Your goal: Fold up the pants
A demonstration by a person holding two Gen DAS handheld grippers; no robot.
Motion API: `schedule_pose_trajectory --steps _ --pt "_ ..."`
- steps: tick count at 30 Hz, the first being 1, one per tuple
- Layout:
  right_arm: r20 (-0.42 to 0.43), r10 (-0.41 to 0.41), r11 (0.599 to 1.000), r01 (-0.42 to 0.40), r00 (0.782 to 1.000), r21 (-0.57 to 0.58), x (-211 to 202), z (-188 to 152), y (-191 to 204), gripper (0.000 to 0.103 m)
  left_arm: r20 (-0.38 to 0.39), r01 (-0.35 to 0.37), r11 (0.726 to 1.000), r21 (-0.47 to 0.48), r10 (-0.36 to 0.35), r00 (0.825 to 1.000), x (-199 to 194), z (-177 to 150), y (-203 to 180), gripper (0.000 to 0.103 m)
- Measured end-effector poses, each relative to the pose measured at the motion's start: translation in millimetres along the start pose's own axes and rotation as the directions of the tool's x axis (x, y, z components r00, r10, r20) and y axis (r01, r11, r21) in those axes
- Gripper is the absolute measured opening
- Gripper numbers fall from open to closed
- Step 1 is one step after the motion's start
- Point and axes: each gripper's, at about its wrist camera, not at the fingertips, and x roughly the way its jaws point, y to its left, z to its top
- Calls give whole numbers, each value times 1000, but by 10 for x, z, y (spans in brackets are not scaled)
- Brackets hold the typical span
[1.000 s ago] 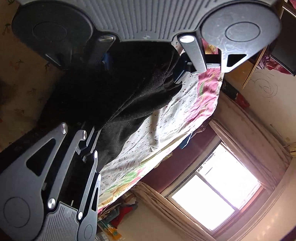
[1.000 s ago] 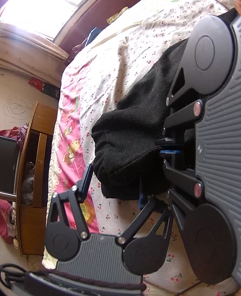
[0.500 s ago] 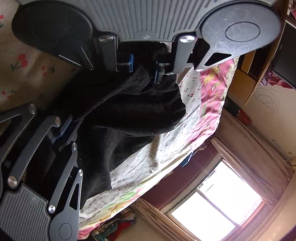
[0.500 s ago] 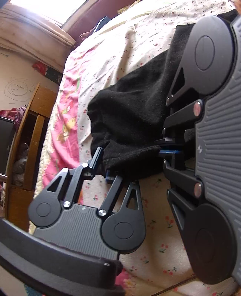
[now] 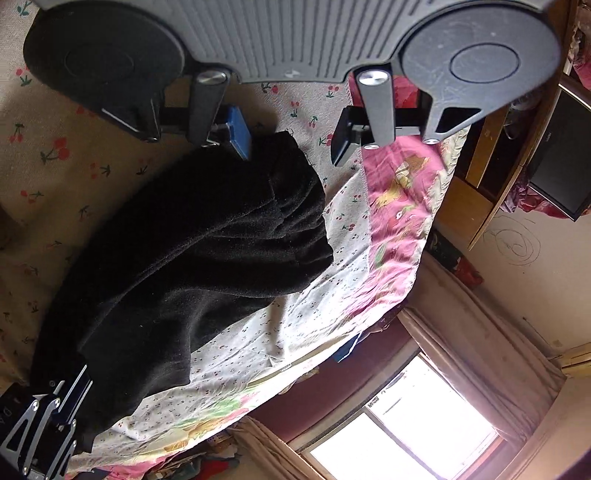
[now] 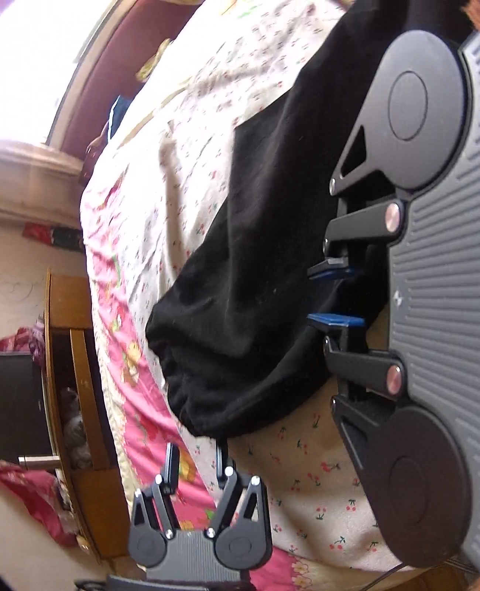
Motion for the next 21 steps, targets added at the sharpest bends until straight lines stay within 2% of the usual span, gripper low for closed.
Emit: schedule_pose_trajectory --steps 3,6,8,10,13,15,17,21 --pt "-17 -86 987 87 996 133 -180 -190 -400 21 22 25 997 -74 -23 999 -100 124 33 62" --pt "-56 -190 946 198 980 258 -324 -411 -865 21 88 58 997 -54 -53 995 -159 417 -138 62" --pt "-76 -252 908 263 965 326 -435 -552 -1146 21 140 131 990 -55 -123 983 -133 675 -334 62" --pt "-86 -322 857 329 943 397 -591 -715 -1465 21 196 211 976 -47 -198 960 -74 954 -602 62" --pt "-99 -434 762 424 895 489 -855 -982 -1917 21 277 307 952 -1 -295 915 30 1450 -1113 62" --pt "-119 -491 684 466 863 561 -1023 -1182 -2242 23 310 389 921 2 -370 876 122 1786 -1411 62" --pt "-145 -529 580 481 836 658 -1195 -1443 -2648 24 321 457 890 6 -434 842 215 2082 -1689 62" --pt "-177 -571 379 448 802 810 -1454 -1995 -3308 27 324 522 852 23 -501 803 314 2518 -2159 62"
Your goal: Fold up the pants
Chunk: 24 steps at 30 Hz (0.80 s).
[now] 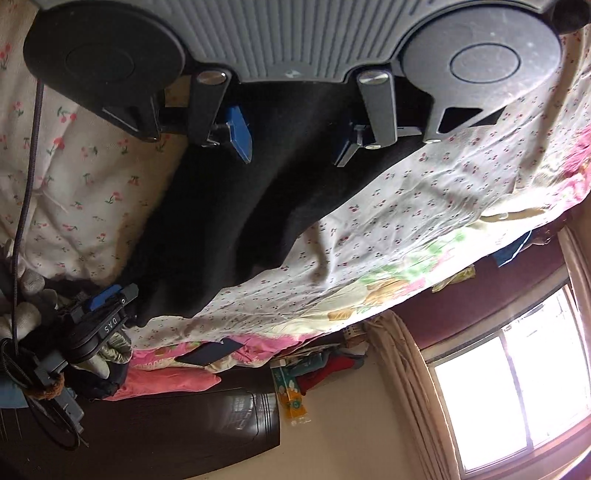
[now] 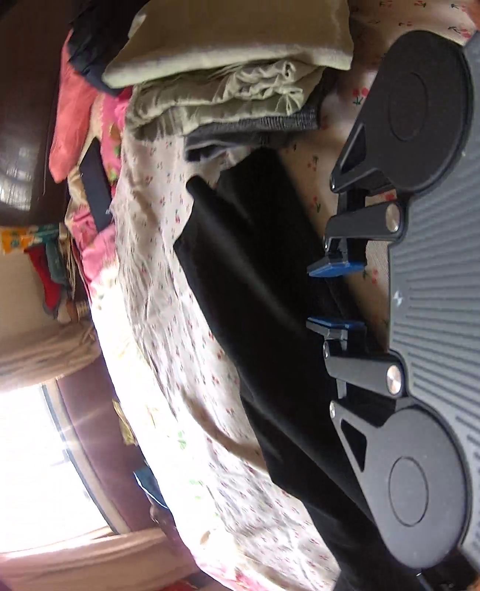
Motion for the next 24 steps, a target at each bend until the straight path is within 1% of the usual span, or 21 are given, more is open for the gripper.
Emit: schedule_pose_trajectory --steps 2,4,6,9,11,12,13,14,16,19,20,22,24 --pt "13 -8 997 7 1000 72 115 82 -270 27 2 29 999 -13 -29 1000 191 114 -131 62" --pt "19 -3 997 2 1000 83 214 150 -412 27 3 45 999 -17 -45 999 327 172 -212 62" --pt "29 -2 998 0 1000 69 304 206 -459 27 4 53 998 -19 -53 999 482 239 -305 62" --pt "33 3 997 -5 999 75 449 321 -505 27 12 47 999 -12 -47 999 632 314 -445 62" --pt "54 32 996 -36 998 78 582 419 -527 26 7 54 998 -11 -54 999 710 330 -491 63" --pt "44 31 996 -34 999 80 681 480 -534 26 2 55 998 -7 -55 998 741 329 -516 63" --pt "41 30 995 -34 999 97 758 536 -554 26 2 54 999 1 -54 999 755 332 -537 63" --pt "42 34 992 -38 999 116 811 584 -571 24 5 49 999 16 -49 999 758 331 -561 63" --pt "38 7 989 -13 999 145 846 647 -583 24 14 43 999 27 -43 999 747 330 -574 63" --pt "65 -95 989 87 993 122 721 609 -561 24 20 49 999 -16 -49 999 731 293 -511 64" --pt "67 -87 990 79 994 121 659 588 -566 27 21 53 998 -33 -53 998 723 276 -488 64" --pt "76 -7 988 -5 997 155 504 542 -606 27 27 65 996 -60 -64 998 701 232 -447 65" --pt "84 53 978 -69 995 199 396 529 -641 27 34 66 996 -59 -64 997 675 202 -438 66"
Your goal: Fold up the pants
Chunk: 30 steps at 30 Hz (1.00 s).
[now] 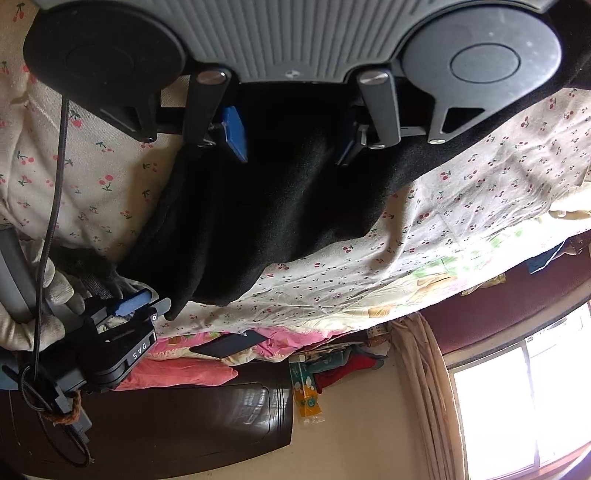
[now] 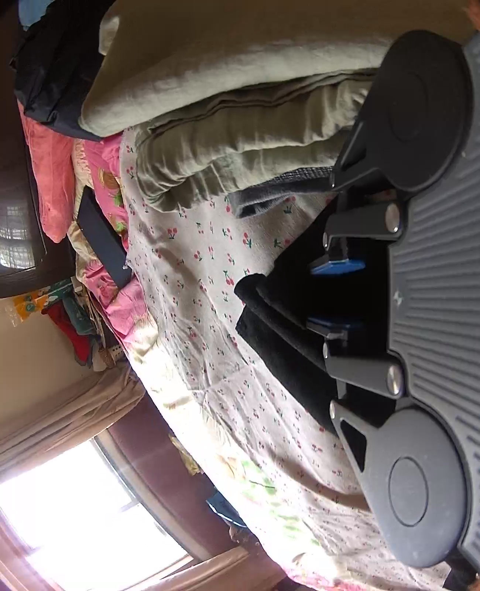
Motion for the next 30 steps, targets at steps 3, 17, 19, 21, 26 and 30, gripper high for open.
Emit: schedule_pose_trajectory --steps 3,17,19,21,26,30 --pt "21 41 998 -42 999 41 -16 97 4 27 8 1 1000 -2 -1 1000 -18 2 1 67" --pt "-95 -94 990 103 991 92 512 428 -57 21 27 25 999 -29 -24 999 11 -2 15 68" --pt "-76 -68 994 74 995 81 448 455 11 7 34 25 999 -31 -24 999 -5 0 25 68" --pt "-50 43 993 -37 998 111 311 531 98 7 49 25 999 -37 -23 999 -37 13 42 68" --pt "51 274 955 -278 960 99 -202 709 451 7 82 17 999 -51 -13 997 -108 45 67 69" --pt "84 326 940 -332 942 75 -540 607 483 7 93 32 998 -48 -28 995 -124 32 67 69"
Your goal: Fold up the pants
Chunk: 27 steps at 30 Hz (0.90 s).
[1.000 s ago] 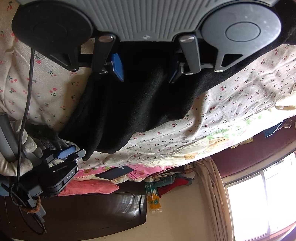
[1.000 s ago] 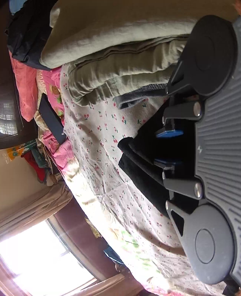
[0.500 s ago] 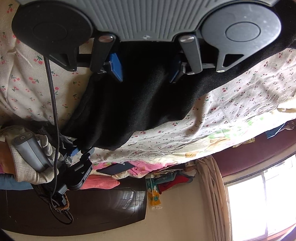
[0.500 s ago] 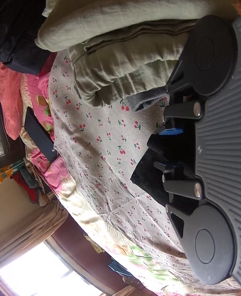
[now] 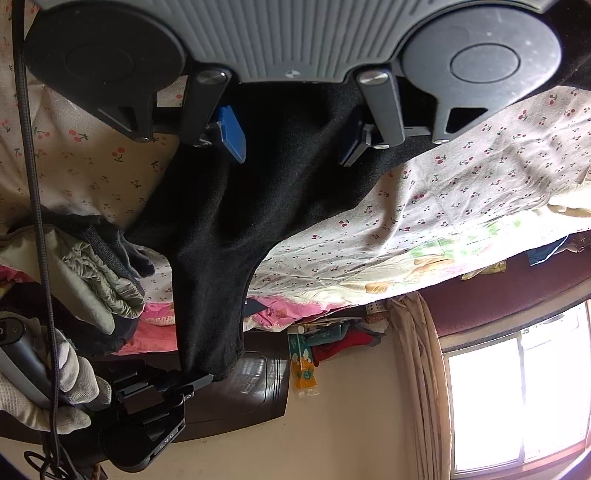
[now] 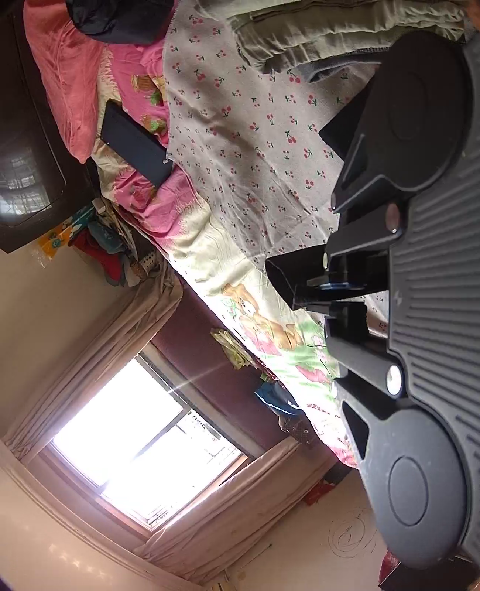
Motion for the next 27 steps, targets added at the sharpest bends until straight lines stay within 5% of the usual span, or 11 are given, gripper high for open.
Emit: schedule_pose_trajectory --steps 6,10,17,20,27 --pt "-36 -212 975 214 976 59 28 -132 -488 7 -23 18 998 53 -16 1000 19 -67 -107 69" --pt "-106 -416 902 424 903 74 174 -225 -996 5 -42 28 997 67 -26 999 46 -116 -139 69" --pt "-96 -441 897 440 892 -30 118 -167 -819 5 -43 36 997 63 -34 999 35 -113 -118 69" --pt "-162 -514 857 498 842 -129 200 -208 -780 11 -67 38 996 86 -32 997 59 -137 -148 69" --pt "-45 -493 863 482 869 -149 -116 -323 -539 17 -63 40 995 88 -35 997 24 -160 -136 69"
